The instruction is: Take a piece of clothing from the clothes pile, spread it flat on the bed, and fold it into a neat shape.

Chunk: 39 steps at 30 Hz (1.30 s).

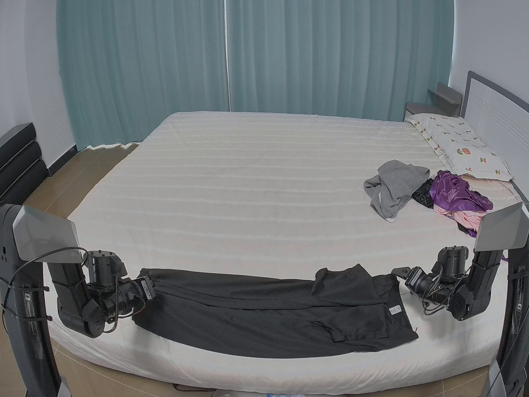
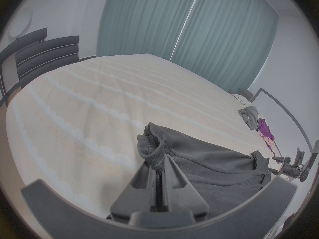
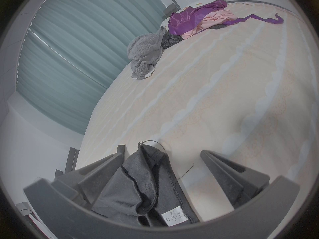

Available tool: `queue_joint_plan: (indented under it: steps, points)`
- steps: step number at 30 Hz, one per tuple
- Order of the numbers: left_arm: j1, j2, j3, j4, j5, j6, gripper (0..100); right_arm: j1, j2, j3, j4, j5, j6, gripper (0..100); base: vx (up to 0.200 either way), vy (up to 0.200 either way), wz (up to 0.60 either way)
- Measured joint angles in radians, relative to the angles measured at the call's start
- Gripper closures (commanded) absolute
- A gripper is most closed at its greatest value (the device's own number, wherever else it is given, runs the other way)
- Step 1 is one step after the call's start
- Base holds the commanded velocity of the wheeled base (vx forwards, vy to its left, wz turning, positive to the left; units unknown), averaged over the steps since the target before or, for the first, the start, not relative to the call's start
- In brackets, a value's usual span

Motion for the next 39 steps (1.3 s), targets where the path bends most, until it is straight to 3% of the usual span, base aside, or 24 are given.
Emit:
queue_joint_plan:
  steps: [3, 18, 32, 39]
  points:
    - [-0.004, 0.002, -0.004, 0.000, 0.003, -0.008, 100, 0.002, 0.001, 0.003, -0.001, 0.000, -0.001, 0, -0.200, 0.000, 0.00]
    - [-0.010, 0.012, -0.017, 0.000, 0.004, -0.017, 100, 0.004, 0.001, 0.009, -0.001, 0.001, -0.003, 0, 0.000, 0.000, 0.00]
    - [-0.035, 0.002, -0.009, -0.001, 0.028, -0.019, 100, 0.003, 0.001, 0.009, -0.001, 0.000, -0.004, 0, 0.000, -0.200, 0.00]
    - [-0.055, -0.032, -0.005, 0.004, 0.044, -0.064, 100, 0.004, 0.001, 0.009, -0.001, 0.000, -0.004, 0, 0.000, -0.200, 0.00]
